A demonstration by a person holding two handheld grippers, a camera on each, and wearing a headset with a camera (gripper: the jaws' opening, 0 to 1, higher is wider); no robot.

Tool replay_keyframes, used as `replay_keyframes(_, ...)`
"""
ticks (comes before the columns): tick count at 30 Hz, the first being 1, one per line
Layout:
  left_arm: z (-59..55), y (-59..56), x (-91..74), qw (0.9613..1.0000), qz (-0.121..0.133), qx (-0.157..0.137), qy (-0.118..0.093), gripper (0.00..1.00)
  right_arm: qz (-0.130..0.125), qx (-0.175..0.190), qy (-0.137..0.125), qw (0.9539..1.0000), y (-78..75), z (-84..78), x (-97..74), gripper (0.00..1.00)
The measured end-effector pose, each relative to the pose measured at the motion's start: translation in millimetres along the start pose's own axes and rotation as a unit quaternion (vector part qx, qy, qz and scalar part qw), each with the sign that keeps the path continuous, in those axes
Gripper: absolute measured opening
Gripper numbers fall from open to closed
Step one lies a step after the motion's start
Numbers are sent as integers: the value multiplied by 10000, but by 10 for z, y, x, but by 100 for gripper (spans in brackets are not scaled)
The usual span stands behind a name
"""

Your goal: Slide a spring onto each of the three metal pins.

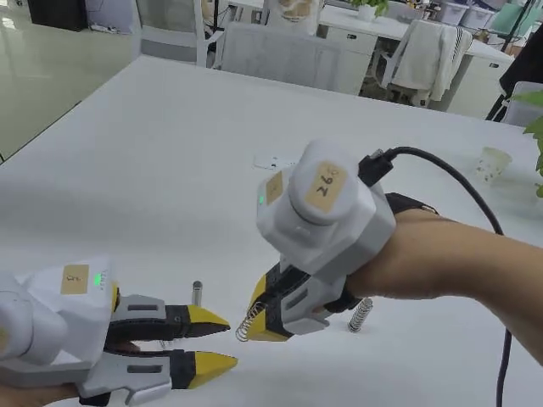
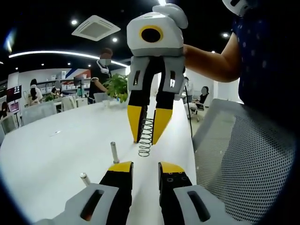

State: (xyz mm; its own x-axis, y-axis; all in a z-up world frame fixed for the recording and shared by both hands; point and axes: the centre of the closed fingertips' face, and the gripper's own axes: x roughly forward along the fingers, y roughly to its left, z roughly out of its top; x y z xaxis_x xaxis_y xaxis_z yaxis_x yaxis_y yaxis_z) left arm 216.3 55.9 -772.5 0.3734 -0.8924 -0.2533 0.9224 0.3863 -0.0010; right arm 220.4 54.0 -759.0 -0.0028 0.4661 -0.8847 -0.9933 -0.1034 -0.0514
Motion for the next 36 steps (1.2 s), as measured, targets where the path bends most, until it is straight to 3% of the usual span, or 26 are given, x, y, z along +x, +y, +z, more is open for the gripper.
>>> replay_keyframes(12, -73, 63, -151, 9990, 291, -334, 15, 34, -266, 216, 51, 9994, -202, -163, -141, 9)
replay_keyframes(22, -144, 125, -328, 9967, 620, -527, -37, 42, -452, 388, 63, 9982, -357, -275, -241, 9)
replay_keyframes(36, -152, 246, -500, 9925, 1020, -660, -153, 50, -600, 441, 138, 9971, -563, -313, -292, 9)
